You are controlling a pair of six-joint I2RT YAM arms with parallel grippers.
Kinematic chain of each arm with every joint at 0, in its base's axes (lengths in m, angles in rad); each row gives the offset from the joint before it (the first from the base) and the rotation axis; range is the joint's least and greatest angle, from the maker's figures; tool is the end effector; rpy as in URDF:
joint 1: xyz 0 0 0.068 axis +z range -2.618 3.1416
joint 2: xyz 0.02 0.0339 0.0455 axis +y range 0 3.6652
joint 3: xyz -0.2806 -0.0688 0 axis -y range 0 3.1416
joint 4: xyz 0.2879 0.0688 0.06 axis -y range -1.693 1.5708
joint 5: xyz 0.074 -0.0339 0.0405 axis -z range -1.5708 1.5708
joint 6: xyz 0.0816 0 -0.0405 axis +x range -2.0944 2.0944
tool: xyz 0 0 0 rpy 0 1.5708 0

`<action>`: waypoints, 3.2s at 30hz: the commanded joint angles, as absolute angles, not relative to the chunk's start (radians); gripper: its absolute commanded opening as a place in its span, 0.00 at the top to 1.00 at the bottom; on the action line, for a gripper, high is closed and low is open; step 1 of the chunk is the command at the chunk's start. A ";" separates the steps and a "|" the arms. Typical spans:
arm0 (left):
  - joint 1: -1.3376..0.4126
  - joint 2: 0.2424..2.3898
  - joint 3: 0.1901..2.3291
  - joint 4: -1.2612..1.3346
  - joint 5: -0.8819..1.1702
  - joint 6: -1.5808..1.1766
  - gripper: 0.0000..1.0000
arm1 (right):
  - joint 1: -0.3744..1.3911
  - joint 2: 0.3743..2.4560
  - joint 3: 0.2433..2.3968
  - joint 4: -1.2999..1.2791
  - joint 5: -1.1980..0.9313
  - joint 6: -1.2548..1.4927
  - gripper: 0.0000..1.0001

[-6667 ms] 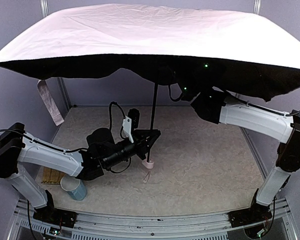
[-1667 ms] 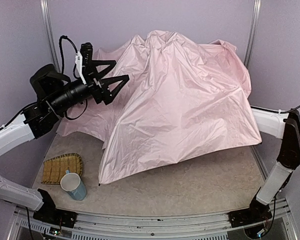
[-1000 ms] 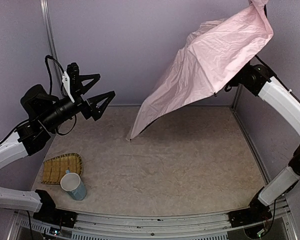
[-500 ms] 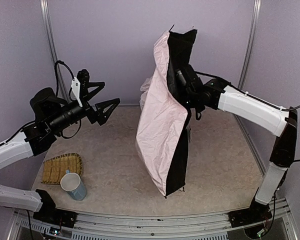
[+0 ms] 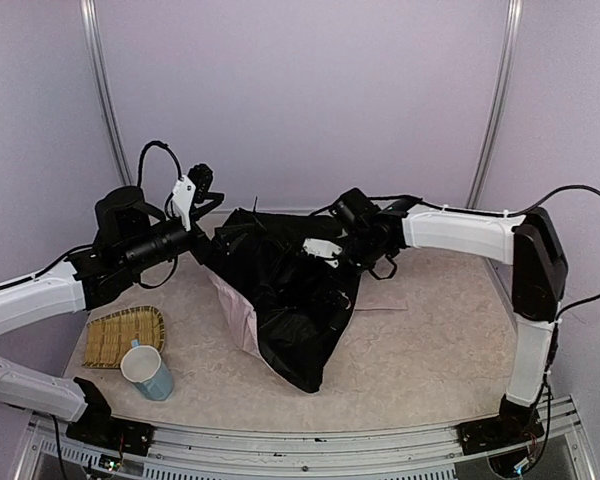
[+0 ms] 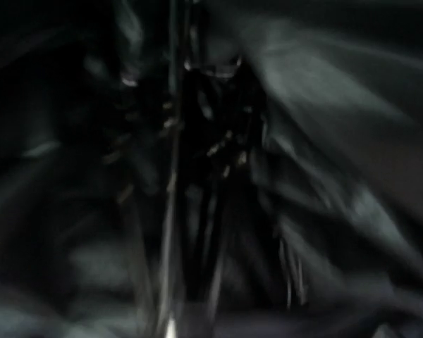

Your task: Put away the umbrella

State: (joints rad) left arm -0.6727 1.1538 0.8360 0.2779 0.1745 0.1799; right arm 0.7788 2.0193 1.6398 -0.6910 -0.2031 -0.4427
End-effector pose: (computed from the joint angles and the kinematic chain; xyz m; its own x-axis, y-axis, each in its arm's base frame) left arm 0.2671 -0.2309 0.3309 0.1034 0.1429 -0.9843 0.7428 0.6470 0.1720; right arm 0.3480 0.3665 0.1804 -0.2401 -0.8264 -0.5093 -0.9514 0.3045 -0.0456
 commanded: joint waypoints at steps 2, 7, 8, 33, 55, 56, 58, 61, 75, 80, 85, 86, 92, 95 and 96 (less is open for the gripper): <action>-0.671 1.108 0.827 0.274 0.161 0.181 0.01 | 0.705 1.723 1.422 -0.570 -0.446 -0.325 0.00; -0.656 1.125 0.884 0.142 0.098 0.102 0.01 | 0.675 1.671 1.296 -0.487 -0.442 -0.234 0.01; -0.637 1.145 0.893 0.113 0.084 0.061 0.01 | 0.675 1.673 1.277 -0.464 -0.436 -0.207 0.03; -0.969 1.545 1.225 -0.087 -0.049 0.183 1.00 | 0.690 1.935 1.105 0.101 -0.539 0.118 0.49; -0.951 1.872 1.292 -0.162 0.151 0.179 0.73 | 0.552 1.614 0.928 -0.022 -0.564 0.172 0.30; -0.962 1.863 1.304 -0.158 0.170 0.195 0.65 | 0.552 1.594 0.930 -0.049 -0.557 0.154 0.30; -0.971 1.821 1.322 -0.136 0.218 0.213 0.46 | 0.565 1.545 0.933 -0.100 -0.506 0.115 0.31; -0.941 1.721 1.319 -0.066 0.281 0.188 0.25 | 0.639 1.446 0.923 -0.150 -0.364 0.027 0.34; -0.706 1.381 1.151 0.030 0.236 0.092 0.04 | 1.149 1.706 1.179 -0.221 -0.004 0.068 0.02; -0.683 1.325 1.106 0.007 0.200 0.085 0.04 | 1.149 1.890 1.329 -0.282 -0.036 0.080 0.09; -0.671 1.268 1.044 0.027 0.176 0.093 0.04 | 1.150 1.888 1.419 -0.327 -0.085 0.095 0.96; -0.667 1.262 1.037 0.023 0.171 0.096 0.04 | 1.149 1.862 1.432 -0.315 -0.123 0.097 1.00; -0.661 1.193 0.988 0.052 0.172 0.126 0.08 | 1.043 1.679 1.425 -0.222 -0.402 0.189 1.00; -0.667 1.136 0.937 0.097 0.265 0.167 0.12 | 0.948 1.611 1.386 -0.181 -0.563 0.255 1.00; -0.675 1.118 0.914 0.115 0.308 0.194 0.12 | 0.929 1.596 1.385 -0.183 -0.579 0.263 1.00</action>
